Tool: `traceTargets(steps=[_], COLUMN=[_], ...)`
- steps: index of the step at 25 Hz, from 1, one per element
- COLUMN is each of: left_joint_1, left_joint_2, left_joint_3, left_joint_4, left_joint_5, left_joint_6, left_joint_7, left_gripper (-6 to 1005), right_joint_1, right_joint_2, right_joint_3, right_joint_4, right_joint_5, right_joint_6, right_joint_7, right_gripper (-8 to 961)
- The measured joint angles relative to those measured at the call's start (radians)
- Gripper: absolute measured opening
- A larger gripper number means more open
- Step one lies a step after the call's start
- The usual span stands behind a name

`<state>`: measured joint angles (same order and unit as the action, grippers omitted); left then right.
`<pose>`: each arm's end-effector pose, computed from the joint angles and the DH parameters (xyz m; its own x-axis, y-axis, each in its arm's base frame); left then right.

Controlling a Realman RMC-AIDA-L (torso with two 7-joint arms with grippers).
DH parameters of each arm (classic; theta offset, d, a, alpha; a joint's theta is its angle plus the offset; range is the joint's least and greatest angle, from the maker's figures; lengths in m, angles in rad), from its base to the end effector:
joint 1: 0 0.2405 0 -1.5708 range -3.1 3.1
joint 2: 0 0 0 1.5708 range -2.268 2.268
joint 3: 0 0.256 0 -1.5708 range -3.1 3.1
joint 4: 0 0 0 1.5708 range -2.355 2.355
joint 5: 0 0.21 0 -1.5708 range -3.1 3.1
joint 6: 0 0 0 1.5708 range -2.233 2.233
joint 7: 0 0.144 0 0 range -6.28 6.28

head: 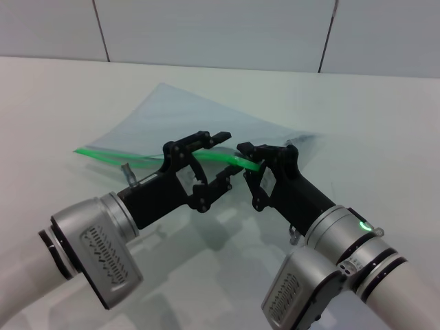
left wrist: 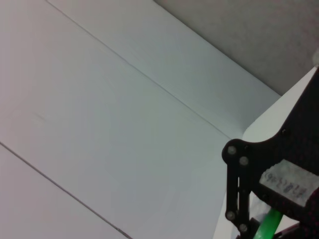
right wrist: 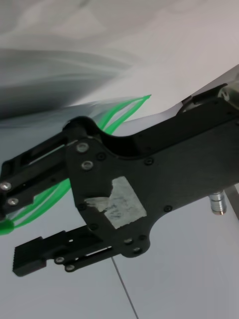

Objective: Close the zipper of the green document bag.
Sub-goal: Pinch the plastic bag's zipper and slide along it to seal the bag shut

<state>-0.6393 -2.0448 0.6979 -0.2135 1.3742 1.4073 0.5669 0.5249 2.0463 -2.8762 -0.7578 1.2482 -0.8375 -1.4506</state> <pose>-0.2557 0.3052 -0.0781 0.7903 -0.6088 0.0699 -0.2836 -0.4644 -0.8390 0.1909 0.2950 -0.1460 0.7999 0.5350 0.2718 0.4929 -0.3274 -0.8061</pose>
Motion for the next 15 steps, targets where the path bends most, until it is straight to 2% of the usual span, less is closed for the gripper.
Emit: traceTargets(steps=[8, 13, 15], left_joint_1=[0.000, 0.001, 0.002], left_joint_2=[-0.002, -0.003, -0.003], left_joint_3=[0.001, 0.004, 0.004], left_joint_4=[-0.003, -0.006, -0.006], left_joint_5=[0.002, 0.005, 0.005], left_joint_6=[-0.001, -0.001, -0.001], left_joint_7=[0.029, 0.072, 0.079], left_gripper=[516, 448, 385], right_joint_1=[0.001, 0.000, -0.001], right_joint_2=[0.000, 0.000, 0.000], right_joint_3=[0.000, -0.001, -0.001], right_joint_4=[-0.003, -0.005, -0.005], right_joint_5=[0.000, 0.000, -0.001], right_joint_6=[0.002, 0.002, 0.002], right_joint_7=[0.000, 0.000, 0.000], right_gripper=[66, 70, 71])
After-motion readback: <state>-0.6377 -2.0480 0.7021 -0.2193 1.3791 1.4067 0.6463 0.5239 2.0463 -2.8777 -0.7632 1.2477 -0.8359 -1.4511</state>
